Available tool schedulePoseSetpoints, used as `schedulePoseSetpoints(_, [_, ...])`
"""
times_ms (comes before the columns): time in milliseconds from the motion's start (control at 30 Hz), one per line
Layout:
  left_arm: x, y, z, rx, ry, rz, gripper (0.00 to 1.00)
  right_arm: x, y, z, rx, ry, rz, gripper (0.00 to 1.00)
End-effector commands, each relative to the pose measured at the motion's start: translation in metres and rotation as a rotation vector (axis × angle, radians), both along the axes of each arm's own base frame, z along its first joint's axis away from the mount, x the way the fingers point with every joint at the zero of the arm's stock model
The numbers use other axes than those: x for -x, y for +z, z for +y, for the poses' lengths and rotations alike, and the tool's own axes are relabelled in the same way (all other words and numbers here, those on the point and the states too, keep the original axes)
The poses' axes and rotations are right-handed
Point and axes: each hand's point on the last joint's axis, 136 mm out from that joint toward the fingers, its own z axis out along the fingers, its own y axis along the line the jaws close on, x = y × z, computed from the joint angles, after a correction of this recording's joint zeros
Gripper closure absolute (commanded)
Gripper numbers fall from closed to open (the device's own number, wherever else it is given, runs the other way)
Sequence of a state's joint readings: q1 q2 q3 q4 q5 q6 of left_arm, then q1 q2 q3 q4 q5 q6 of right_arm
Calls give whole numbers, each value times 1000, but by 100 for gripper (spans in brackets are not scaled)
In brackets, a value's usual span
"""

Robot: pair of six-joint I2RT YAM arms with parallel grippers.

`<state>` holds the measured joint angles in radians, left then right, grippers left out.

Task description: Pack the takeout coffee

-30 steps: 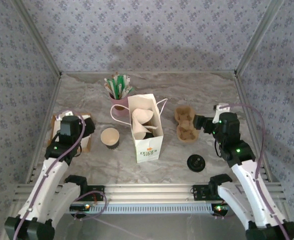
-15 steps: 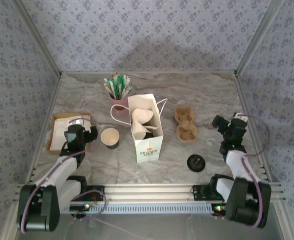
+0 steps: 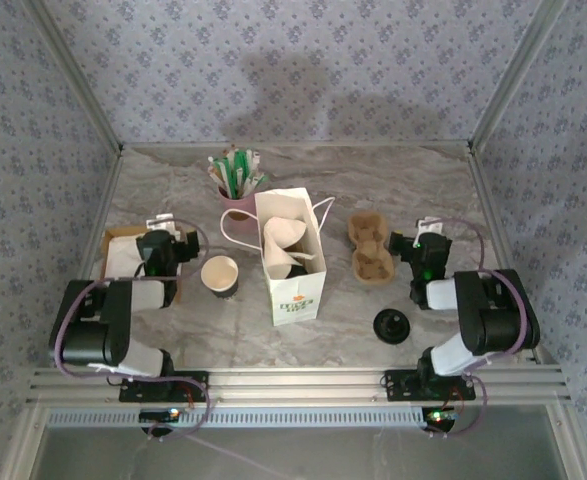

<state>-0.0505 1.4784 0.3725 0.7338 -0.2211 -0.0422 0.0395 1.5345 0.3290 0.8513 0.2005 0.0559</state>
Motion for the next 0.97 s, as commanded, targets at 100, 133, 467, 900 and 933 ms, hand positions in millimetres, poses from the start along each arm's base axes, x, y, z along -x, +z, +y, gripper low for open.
schedulePoseSetpoints(100, [-20,12,2,54,-56,-61,0,-14,21,3,58,79,-58,0])
schedulePoseSetpoints(133, [-20,13,2,53,-57,-66,0,-14,21,3,60,78,-63,0])
schedulePoseSetpoints(467, [-20,12,2,51,-59,-62,0,-16,18,3,18,111,-38,0])
schedulePoseSetpoints(900, [-20,12,2,52,-59,-63,1,-17,18,3,9,117,-36,0])
schedulePoseSetpoints(933, [-20,12,1,52,-60,-62,1,-17,18,3,8,117,-35,0])
